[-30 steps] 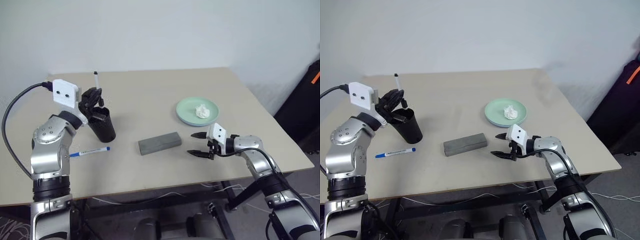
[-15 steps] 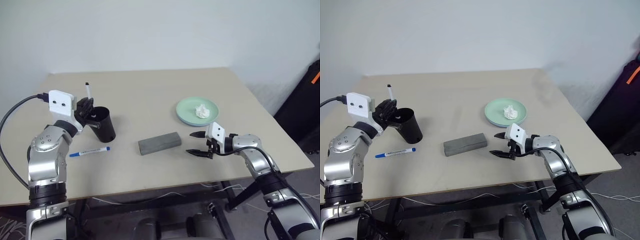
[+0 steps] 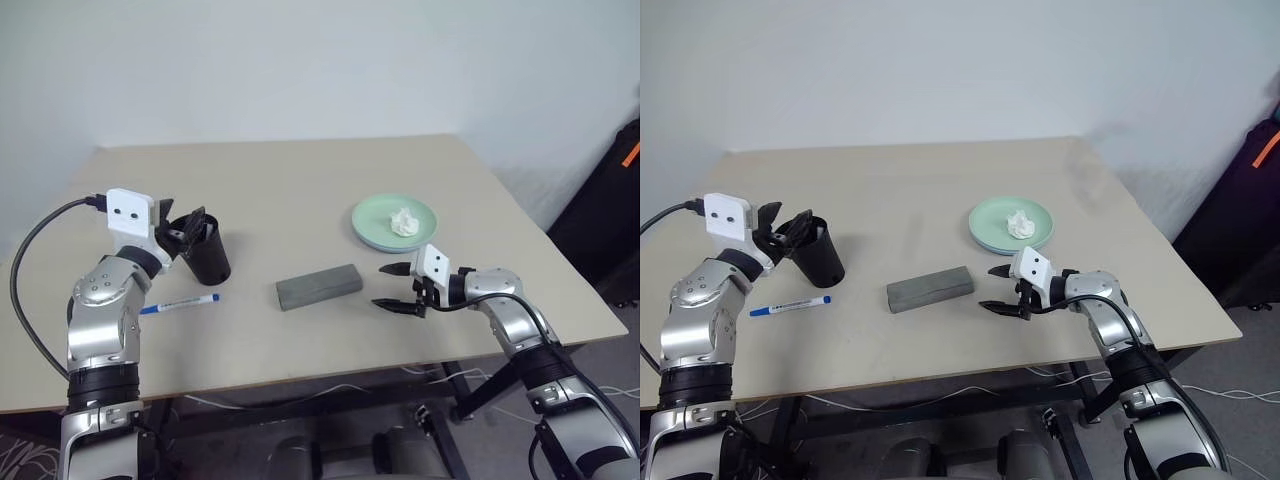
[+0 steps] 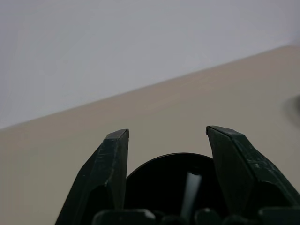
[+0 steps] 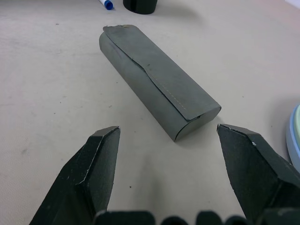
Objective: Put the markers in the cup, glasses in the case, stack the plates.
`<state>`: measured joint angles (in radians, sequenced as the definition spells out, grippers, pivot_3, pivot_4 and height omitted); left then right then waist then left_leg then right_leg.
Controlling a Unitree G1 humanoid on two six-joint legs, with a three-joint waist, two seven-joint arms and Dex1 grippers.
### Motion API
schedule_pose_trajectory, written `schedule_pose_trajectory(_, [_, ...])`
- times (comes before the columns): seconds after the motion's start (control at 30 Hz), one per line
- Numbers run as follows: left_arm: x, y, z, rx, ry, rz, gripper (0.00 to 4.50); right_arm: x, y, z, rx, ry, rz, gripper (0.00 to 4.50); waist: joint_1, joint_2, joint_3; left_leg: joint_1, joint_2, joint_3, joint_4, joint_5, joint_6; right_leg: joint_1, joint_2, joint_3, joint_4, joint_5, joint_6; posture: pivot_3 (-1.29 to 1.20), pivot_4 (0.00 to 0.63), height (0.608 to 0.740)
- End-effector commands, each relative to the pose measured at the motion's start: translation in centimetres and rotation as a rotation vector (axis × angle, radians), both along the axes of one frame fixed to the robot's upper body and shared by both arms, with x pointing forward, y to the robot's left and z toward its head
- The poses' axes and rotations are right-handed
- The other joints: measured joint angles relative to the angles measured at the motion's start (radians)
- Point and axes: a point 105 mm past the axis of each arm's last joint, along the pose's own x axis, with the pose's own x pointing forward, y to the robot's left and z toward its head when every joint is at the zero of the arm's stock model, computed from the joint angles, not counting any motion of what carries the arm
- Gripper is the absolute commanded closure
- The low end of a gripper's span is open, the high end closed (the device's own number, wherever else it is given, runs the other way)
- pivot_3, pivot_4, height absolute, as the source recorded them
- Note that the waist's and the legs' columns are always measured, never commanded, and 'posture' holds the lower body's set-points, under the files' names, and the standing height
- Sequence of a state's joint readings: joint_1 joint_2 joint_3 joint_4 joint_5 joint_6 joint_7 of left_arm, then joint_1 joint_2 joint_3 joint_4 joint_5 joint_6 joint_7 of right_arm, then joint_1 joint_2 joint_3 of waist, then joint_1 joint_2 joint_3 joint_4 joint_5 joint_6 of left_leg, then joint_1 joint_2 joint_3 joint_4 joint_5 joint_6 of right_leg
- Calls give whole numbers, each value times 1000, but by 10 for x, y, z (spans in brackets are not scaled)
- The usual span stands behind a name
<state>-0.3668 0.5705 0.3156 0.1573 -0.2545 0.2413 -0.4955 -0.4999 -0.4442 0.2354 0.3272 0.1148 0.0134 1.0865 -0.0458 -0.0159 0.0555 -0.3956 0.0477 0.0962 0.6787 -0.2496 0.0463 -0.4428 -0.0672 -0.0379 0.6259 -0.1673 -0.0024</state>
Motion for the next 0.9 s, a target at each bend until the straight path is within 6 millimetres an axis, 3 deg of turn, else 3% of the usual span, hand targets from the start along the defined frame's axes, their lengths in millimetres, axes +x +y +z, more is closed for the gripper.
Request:
schedule_pose_trajectory(0.03, [1,-12,34,18,-84,-104,1815,4,4,14,15,-57,12,908,0,0,0,0,0,0,0,0,0,0,0,0,0,0,0,0,0,740])
schedule_pose_trajectory(0.23, [-19,-37,63,33,-36,-407,1815,5,5,14,15,-58,15,908,0,0,0,-1,0,0,-1,0,0,0,0,0,-1,0,0,0,0,740])
schedule_pose_trajectory(0.33, [-55,-45,45,173,251,-686,1815,5,7,14,14,-57,22,908,-8,0,0,0,1,1,-2,0,0,-1,0,0,-2,-1,-1,0,0,740])
schedule_pose_trajectory(0.4, [-67,-42,37,235,365,-748,1815,5,7,14,15,-57,24,908,-8,1,1,1,1,2,-4,-1,-1,-2,0,1,-2,-1,-2,0,0,740])
schedule_pose_trajectory(0.77, [-77,37,-24,636,874,-667,1815,6,10,14,20,-58,27,908,0,2,1,0,2,1,-5,0,-3,-3,-1,-2,-2,-2,-3,0,0,740])
schedule_pose_trajectory(0.9, [-71,51,-37,671,935,-637,1815,6,9,13,21,-58,24,908,1,1,1,-2,2,2,-6,0,-3,-5,-1,-2,-2,-2,-3,0,0,740])
